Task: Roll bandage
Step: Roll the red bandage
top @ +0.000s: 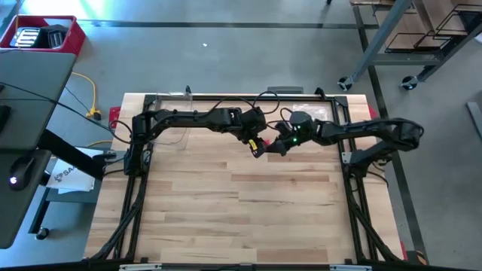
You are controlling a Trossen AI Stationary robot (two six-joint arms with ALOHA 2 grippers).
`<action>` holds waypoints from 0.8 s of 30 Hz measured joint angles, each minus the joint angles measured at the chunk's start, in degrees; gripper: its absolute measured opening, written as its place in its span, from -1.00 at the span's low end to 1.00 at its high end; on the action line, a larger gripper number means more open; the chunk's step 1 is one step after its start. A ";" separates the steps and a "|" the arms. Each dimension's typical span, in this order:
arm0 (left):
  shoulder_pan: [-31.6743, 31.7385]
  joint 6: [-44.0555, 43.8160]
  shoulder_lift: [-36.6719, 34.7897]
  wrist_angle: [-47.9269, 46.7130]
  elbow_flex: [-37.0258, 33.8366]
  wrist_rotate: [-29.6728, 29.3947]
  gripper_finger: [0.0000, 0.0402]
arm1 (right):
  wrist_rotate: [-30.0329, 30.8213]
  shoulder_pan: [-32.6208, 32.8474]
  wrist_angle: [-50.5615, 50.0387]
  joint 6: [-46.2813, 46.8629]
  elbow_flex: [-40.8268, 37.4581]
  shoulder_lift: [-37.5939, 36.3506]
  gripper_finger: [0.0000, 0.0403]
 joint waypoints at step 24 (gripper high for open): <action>2.97 -3.51 -0.06 -2.99 0.01 4.53 -0.20 | 5.28 0.85 -2.50 7.92 0.16 -1.27 -1.00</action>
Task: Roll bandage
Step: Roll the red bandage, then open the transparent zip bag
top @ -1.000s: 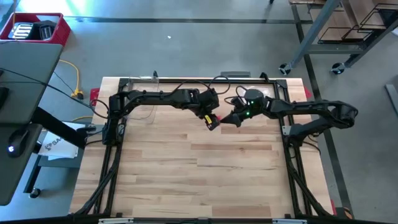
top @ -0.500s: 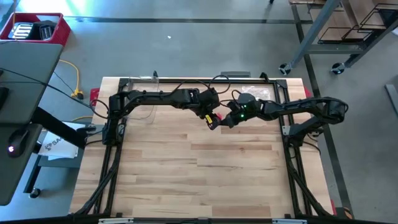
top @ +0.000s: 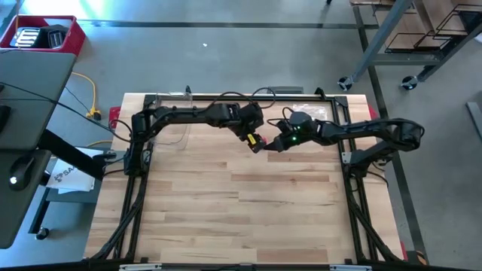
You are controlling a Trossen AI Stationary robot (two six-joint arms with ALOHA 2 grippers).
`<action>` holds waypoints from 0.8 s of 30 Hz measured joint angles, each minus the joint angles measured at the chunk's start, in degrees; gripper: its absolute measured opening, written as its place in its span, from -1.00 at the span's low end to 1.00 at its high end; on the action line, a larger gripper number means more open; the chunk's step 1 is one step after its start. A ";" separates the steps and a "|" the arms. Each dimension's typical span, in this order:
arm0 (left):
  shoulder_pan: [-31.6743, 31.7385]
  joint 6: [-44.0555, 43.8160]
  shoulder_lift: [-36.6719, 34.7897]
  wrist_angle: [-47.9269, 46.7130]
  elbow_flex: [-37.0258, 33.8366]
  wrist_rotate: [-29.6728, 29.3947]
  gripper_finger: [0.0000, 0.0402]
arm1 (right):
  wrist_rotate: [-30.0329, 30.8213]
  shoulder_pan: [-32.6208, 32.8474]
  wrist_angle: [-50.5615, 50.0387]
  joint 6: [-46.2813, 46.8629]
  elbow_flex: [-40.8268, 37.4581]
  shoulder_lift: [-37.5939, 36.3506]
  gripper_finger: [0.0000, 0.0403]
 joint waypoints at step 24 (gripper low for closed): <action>-3.23 6.60 0.04 8.29 -1.64 12.20 -0.37 | 6.04 1.36 -8.76 -3.09 3.76 -0.58 -1.00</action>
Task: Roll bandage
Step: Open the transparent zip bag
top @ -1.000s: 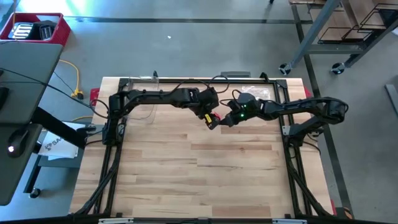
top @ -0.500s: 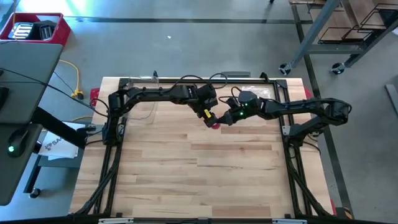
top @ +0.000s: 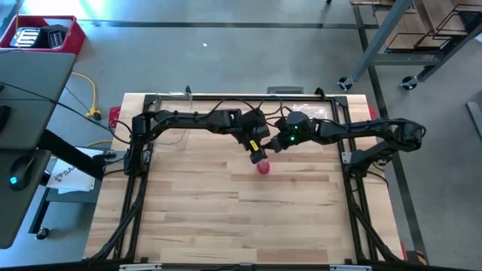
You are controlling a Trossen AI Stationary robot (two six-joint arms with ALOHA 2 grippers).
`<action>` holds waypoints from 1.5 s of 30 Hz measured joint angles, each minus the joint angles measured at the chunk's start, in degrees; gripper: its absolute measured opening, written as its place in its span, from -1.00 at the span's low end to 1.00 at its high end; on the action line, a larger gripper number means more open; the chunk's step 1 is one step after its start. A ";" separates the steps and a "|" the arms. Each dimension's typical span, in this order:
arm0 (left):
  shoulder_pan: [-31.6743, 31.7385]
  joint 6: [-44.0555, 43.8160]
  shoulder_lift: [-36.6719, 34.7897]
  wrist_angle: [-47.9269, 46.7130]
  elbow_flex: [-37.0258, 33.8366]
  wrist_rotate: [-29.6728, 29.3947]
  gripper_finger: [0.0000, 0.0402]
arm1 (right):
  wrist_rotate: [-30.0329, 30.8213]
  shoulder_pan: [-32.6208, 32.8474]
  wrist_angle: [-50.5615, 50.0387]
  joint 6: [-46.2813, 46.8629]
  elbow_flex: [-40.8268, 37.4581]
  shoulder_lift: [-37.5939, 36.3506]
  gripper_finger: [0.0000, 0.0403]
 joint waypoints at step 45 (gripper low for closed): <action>0.74 -1.07 -5.57 -27.89 0.07 -4.30 -0.37 | 18.08 -23.91 -47.21 -37.92 15.56 20.04 -0.61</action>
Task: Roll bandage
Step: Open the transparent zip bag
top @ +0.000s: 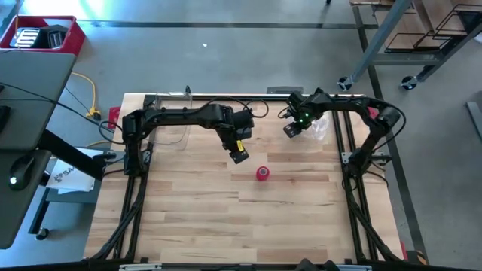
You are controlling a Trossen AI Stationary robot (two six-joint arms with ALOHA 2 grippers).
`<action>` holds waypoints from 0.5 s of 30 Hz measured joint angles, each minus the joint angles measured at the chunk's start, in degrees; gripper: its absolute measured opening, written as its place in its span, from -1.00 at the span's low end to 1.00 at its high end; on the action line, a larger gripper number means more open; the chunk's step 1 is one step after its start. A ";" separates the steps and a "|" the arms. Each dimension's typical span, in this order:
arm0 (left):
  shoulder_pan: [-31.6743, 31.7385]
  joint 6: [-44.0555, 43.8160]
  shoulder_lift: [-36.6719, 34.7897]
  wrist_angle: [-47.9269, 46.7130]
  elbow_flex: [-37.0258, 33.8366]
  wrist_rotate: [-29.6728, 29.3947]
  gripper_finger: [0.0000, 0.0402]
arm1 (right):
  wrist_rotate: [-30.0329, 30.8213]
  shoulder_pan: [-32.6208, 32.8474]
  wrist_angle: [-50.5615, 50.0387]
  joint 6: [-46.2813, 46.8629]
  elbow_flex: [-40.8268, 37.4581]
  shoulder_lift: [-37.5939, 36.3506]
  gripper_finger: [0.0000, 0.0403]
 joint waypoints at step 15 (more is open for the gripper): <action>2.22 9.39 -15.00 9.30 -0.03 -16.53 -0.39 | -43.69 2.43 -4.32 -0.17 -0.61 -35.53 -0.98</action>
